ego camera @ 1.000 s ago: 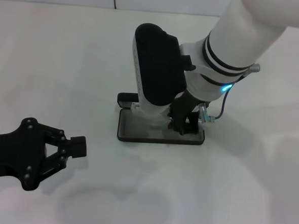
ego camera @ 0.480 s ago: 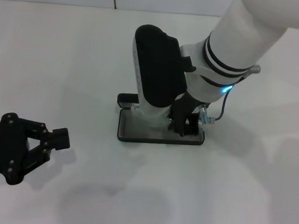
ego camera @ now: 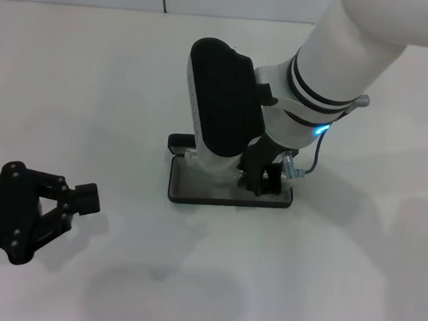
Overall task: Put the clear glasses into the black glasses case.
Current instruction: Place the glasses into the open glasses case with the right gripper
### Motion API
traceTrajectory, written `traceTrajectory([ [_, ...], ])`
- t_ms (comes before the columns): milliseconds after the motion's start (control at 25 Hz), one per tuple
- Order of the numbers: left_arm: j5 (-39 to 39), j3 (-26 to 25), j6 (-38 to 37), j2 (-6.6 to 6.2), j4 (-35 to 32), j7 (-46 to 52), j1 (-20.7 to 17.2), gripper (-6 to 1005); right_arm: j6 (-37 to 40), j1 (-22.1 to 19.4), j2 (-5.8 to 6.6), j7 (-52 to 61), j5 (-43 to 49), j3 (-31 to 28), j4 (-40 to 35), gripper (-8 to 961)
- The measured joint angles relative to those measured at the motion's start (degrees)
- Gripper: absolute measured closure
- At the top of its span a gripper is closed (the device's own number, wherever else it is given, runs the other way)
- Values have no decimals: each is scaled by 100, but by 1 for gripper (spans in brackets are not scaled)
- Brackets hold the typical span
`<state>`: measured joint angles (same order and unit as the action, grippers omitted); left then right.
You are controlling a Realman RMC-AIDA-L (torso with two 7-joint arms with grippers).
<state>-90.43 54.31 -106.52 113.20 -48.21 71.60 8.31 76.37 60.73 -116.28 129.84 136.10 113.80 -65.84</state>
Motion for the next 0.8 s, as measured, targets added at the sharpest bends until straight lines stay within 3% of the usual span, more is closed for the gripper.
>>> traceTrajectory([
  [800,-54,0,10,22,32,-6,56,948,-197,-3,0,5,-126,54,41,777],
])
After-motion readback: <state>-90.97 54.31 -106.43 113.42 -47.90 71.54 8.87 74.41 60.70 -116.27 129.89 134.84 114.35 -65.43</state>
